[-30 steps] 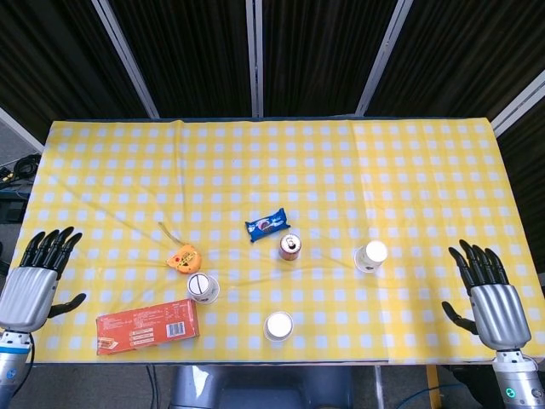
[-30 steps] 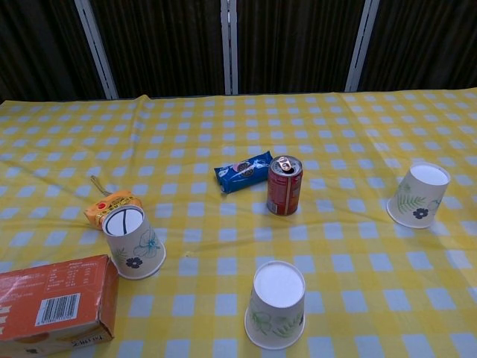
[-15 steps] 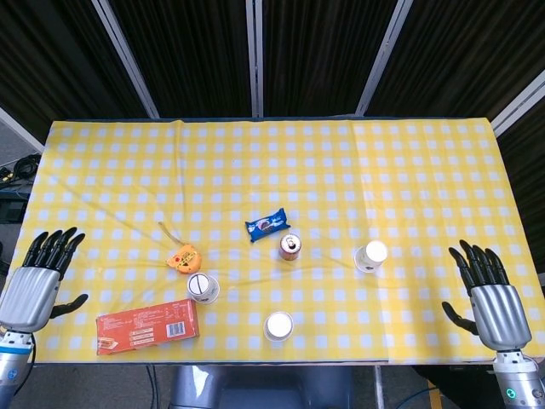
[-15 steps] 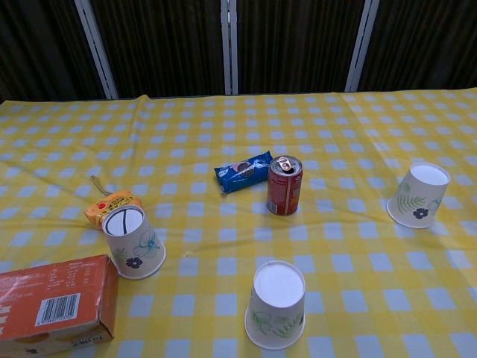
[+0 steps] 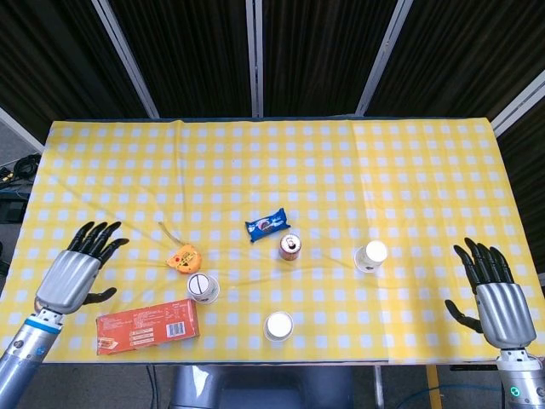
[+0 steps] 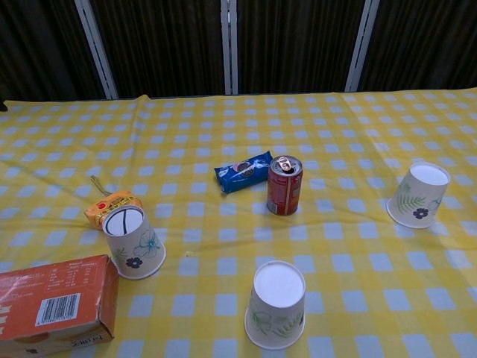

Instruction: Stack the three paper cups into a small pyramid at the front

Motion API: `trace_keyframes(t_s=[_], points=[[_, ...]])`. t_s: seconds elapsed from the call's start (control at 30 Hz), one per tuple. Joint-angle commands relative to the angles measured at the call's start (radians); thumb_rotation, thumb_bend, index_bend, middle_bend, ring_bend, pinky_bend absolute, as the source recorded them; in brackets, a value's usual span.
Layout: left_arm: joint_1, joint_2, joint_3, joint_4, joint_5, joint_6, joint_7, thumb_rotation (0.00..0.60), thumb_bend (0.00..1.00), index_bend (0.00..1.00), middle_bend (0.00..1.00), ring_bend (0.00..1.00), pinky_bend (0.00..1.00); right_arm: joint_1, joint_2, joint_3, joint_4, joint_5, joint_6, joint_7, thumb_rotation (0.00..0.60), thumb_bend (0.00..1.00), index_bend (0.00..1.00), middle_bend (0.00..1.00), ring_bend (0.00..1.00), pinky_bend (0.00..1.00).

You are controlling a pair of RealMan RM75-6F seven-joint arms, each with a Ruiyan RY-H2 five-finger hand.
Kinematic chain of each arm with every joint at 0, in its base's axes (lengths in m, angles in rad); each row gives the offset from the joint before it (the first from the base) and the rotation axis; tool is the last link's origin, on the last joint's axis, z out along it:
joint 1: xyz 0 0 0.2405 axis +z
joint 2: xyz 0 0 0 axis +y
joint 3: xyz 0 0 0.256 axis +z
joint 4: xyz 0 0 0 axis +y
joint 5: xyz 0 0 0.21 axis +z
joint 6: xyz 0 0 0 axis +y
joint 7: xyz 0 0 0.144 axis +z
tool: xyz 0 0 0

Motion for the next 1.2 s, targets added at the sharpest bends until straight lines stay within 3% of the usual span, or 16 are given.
trace_keyframes(t_s=[0.03,0.23,0.57,0.9,1.1,1.2], points=[[-0.096,0.005,-0.024,-0.049,-0.026,-0.135,0.022,0.6,0.0,0.22,0.0,0.0,0.0,0.0,0.003,0.002,0.0,0.005,-0.001,0.01,0.6,0.14,0.0,0.0,0.0,0.0],[-0.205,-0.021,-0.055,-0.082,-0.118,-0.295,0.11,0.6,0.01,0.27,0.0,0.0,0.0,0.0,0.012,0.004,0.002,0.011,-0.003,0.039,0.6,0.14,0.0,0.0,0.0,0.0],[-0.319,-0.1,-0.068,-0.085,-0.297,-0.425,0.27,0.6,0.01,0.27,0.0,0.0,0.0,-0.004,0.024,0.009,0.001,0.012,0.007,0.067,0.6,0.14,0.0,0.0,0.0,0.0],[-0.392,-0.18,-0.052,-0.064,-0.45,-0.443,0.386,0.6,0.01,0.28,0.0,0.0,0.0,-0.006,0.029,0.01,0.001,0.007,0.014,0.083,0.6,0.14,0.0,0.0,0.0,0.0],[-0.423,-0.225,-0.037,-0.051,-0.501,-0.437,0.42,0.6,0.13,0.32,0.0,0.0,0.0,-0.007,0.032,0.01,0.001,0.002,0.021,0.092,0.6,0.14,0.0,0.0,0.0,0.0],[-0.433,-0.235,-0.028,-0.055,-0.515,-0.427,0.431,0.6,0.18,0.39,0.0,0.0,0.0,-0.008,0.033,0.012,0.002,0.003,0.024,0.099,0.6,0.14,0.0,0.0,0.0,0.0]])
